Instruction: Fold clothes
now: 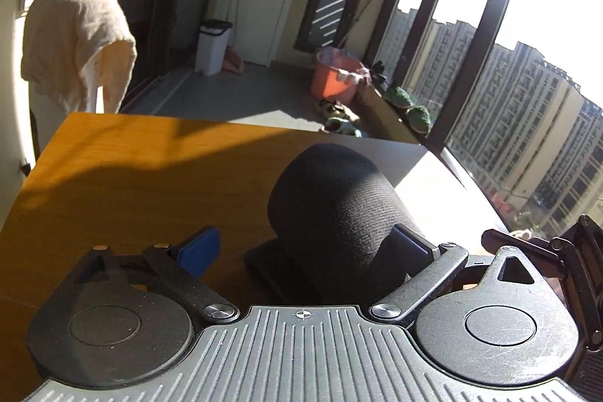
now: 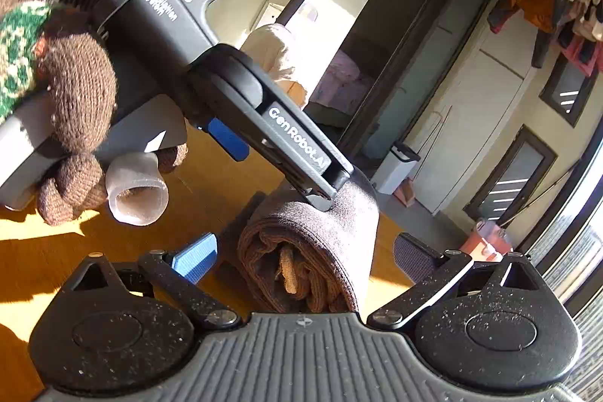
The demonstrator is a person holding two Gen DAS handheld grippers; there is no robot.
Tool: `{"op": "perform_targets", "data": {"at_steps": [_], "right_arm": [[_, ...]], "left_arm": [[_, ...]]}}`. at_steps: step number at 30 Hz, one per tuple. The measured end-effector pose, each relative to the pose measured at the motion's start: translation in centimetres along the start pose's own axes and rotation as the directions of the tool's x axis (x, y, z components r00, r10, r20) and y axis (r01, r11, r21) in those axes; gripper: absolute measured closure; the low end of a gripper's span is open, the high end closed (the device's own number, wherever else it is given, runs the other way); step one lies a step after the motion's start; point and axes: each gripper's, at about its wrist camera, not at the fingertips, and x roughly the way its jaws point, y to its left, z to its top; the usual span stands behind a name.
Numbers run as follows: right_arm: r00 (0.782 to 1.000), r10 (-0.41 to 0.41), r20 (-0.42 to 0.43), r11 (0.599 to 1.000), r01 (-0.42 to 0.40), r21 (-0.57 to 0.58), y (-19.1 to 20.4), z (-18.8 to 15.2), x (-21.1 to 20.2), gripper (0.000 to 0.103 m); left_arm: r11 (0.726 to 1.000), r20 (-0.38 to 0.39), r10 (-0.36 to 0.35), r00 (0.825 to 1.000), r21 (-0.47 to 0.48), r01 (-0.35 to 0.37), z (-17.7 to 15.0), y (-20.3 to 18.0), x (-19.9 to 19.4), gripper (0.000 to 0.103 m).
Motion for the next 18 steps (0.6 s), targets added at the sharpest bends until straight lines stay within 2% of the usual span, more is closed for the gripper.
{"op": "perform_targets", "data": {"at_steps": [1, 3, 6, 8, 9, 12, 16, 18], "right_arm": [[0.997, 0.078, 0.013, 0.991, -0.079, 0.106, -1.8, 0.1, -0.7, 0.000], [0.986, 0.156, 0.058, 0.944, -0.166, 0.285, -5.1, -0.3, -1.7, 0.000], [0.992, 0.091, 0.084, 0.873, -0.120, 0.473, -8.3, -1.1, -1.6, 0.000], [0.999, 0.041, 0.031, 0.803, -0.052, 0.593, -9.9, -1.8, 0.5, 0.000], [0.999, 0.048, -0.004, 0.775, -0.034, 0.631, -10.4, -2.4, 1.6, 0.000], [0.987, 0.133, -0.090, 0.729, -0.036, 0.684, -10.0, -3.9, 5.1, 0.000], [0.990, 0.121, -0.074, 0.669, -0.027, 0.742, -9.1, -6.0, 5.2, 0.000], [0.993, 0.086, -0.077, 0.674, -0.001, 0.739, -8.7, -6.0, 5.3, 0.000]], "left_arm": [[1.000, 0.003, 0.001, 1.000, 0.004, -0.001, -0.2, 0.4, -0.2, 0.002], [1.000, 0.009, 0.008, 1.000, 0.016, -0.008, -0.6, 0.9, -0.4, 0.001], [1.000, 0.015, 0.001, 1.000, 0.003, -0.001, -1.0, 1.5, -0.7, 0.001], [1.000, 0.026, -0.001, 1.000, 0.000, 0.001, -1.2, 1.9, -0.8, 0.000], [1.000, 0.033, -0.001, 0.999, 0.011, 0.001, -1.3, 2.0, -0.8, 0.000], [1.000, 0.047, 0.001, 0.999, 0.026, -0.002, -1.6, 2.3, -0.8, 0.000], [0.999, 0.078, 0.023, 0.997, 0.021, -0.025, -1.8, 3.2, -0.6, 0.000], [1.000, 0.079, 0.020, 0.997, -0.004, -0.020, -1.6, 3.7, -0.2, 0.000]]}}
